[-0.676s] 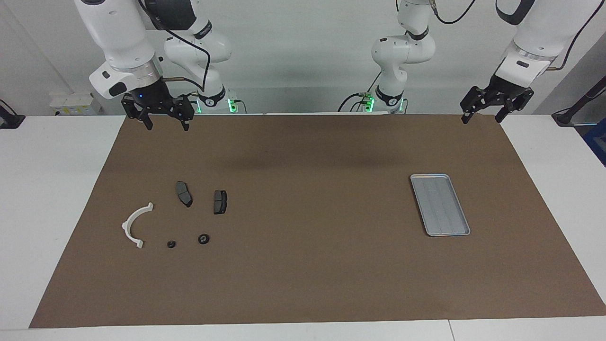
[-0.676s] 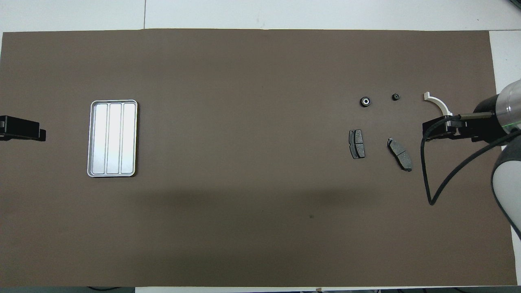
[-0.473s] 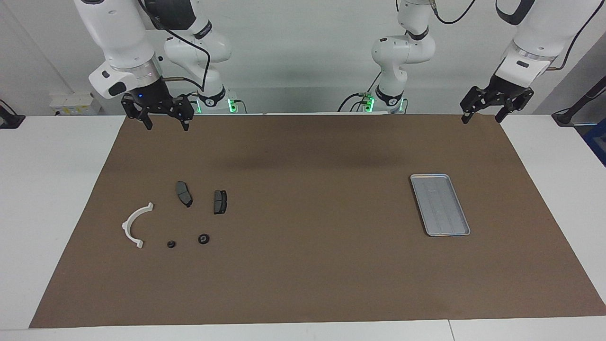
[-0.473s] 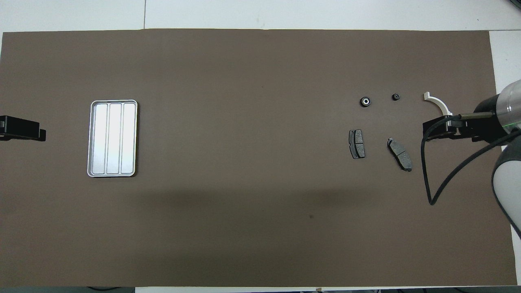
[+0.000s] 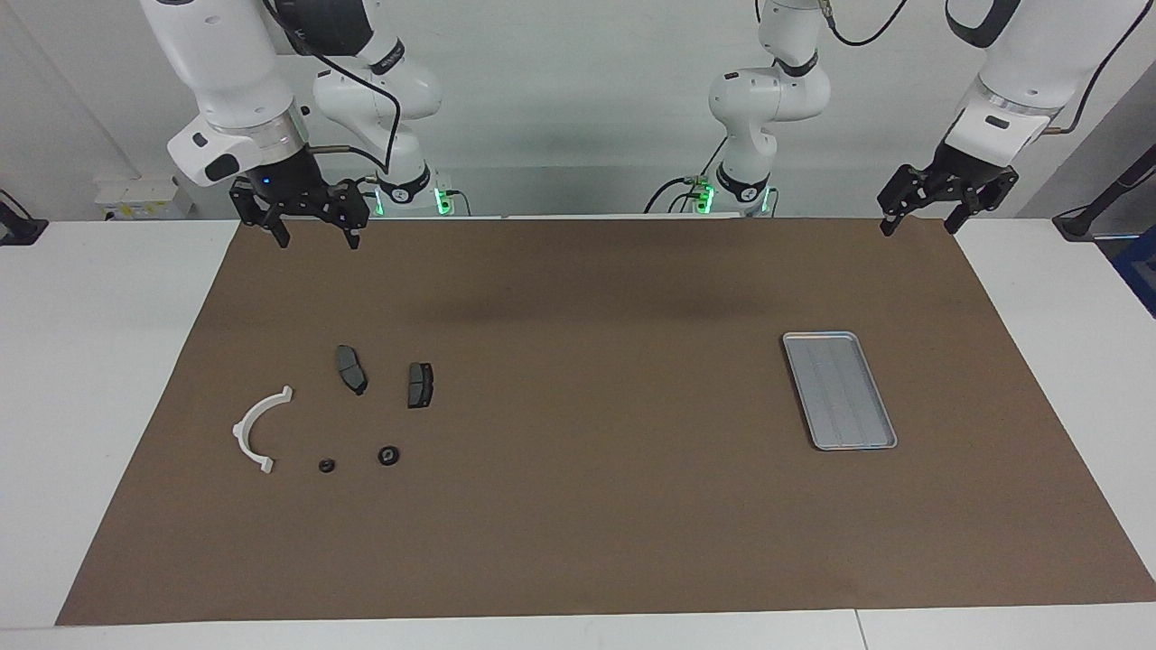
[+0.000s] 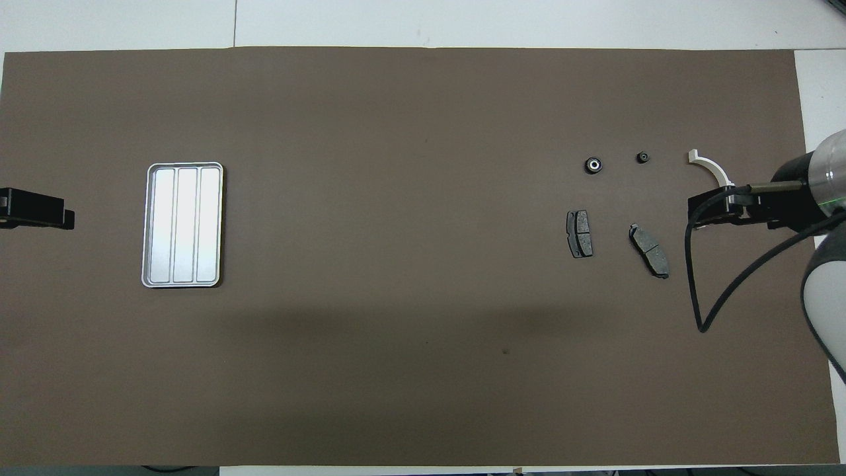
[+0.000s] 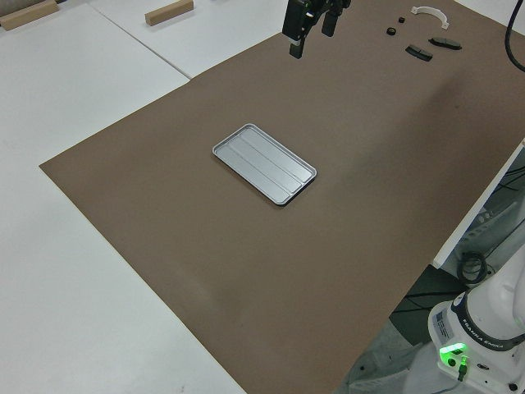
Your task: Pick bearing gear from pile to tray
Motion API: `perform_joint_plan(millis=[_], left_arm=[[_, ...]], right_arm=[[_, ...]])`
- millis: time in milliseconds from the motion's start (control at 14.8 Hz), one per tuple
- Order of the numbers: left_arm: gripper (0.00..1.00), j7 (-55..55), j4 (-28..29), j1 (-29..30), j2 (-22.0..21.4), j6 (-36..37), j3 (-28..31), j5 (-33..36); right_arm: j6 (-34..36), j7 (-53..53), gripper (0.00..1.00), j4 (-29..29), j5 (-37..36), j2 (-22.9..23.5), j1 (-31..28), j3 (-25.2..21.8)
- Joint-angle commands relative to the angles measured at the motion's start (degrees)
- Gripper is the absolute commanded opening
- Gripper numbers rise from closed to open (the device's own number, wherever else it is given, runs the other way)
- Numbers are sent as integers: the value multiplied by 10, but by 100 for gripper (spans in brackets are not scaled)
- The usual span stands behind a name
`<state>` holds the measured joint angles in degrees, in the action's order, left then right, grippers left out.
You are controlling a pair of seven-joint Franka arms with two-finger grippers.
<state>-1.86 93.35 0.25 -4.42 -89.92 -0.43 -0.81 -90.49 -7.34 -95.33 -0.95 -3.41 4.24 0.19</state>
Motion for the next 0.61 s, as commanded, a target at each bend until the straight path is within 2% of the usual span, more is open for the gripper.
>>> perform_joint_plan(millis=[0,541], left_arm=[[100,-5,3,-7,-5,7,7,-5],[100,-5,3,-7,-5,7,7,-5]], right_arm=[[-10,17,100,-4,13,-7,-3,-3],[-15,19,100,-17,10,-12,-4,-3]])
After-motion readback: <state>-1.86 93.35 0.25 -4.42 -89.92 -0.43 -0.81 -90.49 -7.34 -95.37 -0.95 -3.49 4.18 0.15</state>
